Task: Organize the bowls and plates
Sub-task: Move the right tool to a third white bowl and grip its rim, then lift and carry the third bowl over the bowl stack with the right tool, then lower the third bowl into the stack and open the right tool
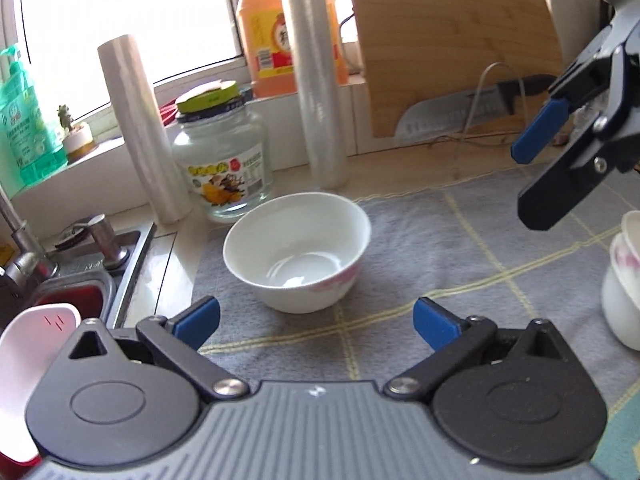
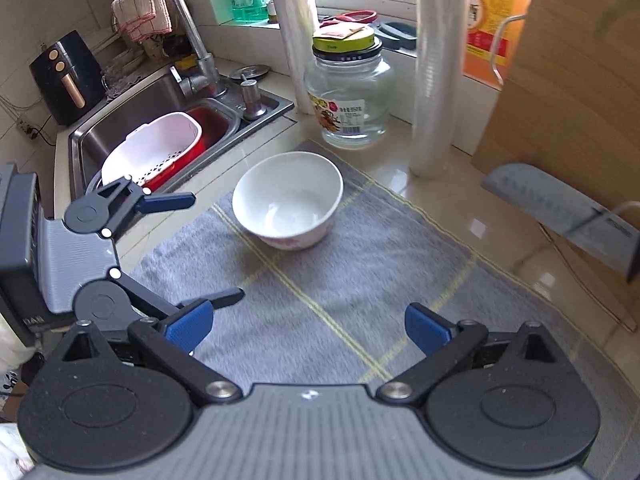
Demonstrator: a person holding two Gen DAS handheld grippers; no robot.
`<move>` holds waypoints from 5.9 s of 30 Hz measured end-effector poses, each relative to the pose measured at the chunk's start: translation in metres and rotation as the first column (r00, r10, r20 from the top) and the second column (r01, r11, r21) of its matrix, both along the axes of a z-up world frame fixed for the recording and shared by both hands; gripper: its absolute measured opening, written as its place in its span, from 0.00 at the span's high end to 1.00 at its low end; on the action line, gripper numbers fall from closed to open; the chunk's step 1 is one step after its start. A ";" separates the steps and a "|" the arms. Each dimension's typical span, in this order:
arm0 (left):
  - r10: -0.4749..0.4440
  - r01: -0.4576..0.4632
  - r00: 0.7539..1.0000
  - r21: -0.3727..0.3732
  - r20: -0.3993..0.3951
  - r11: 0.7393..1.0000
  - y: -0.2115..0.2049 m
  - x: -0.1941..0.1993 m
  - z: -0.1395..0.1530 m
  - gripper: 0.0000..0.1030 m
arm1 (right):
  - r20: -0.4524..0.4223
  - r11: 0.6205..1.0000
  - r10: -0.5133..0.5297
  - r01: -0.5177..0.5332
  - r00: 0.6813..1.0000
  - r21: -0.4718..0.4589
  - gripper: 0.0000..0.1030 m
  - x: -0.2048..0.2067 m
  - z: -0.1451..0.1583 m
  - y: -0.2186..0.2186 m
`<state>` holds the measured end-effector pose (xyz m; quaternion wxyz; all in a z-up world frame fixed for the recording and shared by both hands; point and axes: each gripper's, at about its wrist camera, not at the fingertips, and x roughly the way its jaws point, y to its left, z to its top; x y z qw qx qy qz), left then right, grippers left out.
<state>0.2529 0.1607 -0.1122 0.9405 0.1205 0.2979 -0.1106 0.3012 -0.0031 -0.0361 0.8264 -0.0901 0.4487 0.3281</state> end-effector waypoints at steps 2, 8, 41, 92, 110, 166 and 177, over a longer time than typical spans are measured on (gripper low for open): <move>0.012 -0.012 1.000 0.007 -0.004 1.000 0.003 0.010 -0.006 0.01 | -0.014 1.000 0.015 -0.015 1.000 0.002 0.00 0.013 -0.002 0.012; 0.017 -0.017 1.000 -0.002 -0.024 1.000 0.008 0.032 -0.016 0.01 | -0.058 1.000 0.016 -0.015 0.998 0.016 0.00 0.052 -0.013 0.039; -0.048 0.047 0.999 -0.027 -0.014 0.999 0.005 0.050 -0.020 0.08 | -0.166 0.997 0.054 -0.044 0.985 0.066 0.13 0.122 -0.053 0.094; -0.123 0.123 0.992 -0.026 0.002 0.992 -0.016 0.016 0.009 0.08 | -0.146 0.999 0.030 -0.024 0.989 0.047 0.13 0.072 -0.026 0.066; -0.267 0.268 0.963 -0.006 0.033 0.964 -0.068 -0.040 0.043 0.08 | -0.118 0.995 -0.068 0.076 0.991 0.067 0.13 0.001 0.001 -0.005; -0.498 0.494 0.864 -0.066 -0.078 0.867 -0.184 -0.101 0.021 0.08 | -0.176 0.953 -0.292 0.301 0.940 0.031 0.13 -0.104 -0.021 -0.144; -0.512 0.507 0.857 -0.080 -0.064 0.858 -0.178 -0.106 0.019 0.04 | -0.160 0.950 -0.297 0.308 0.941 0.050 0.04 -0.107 -0.022 -0.147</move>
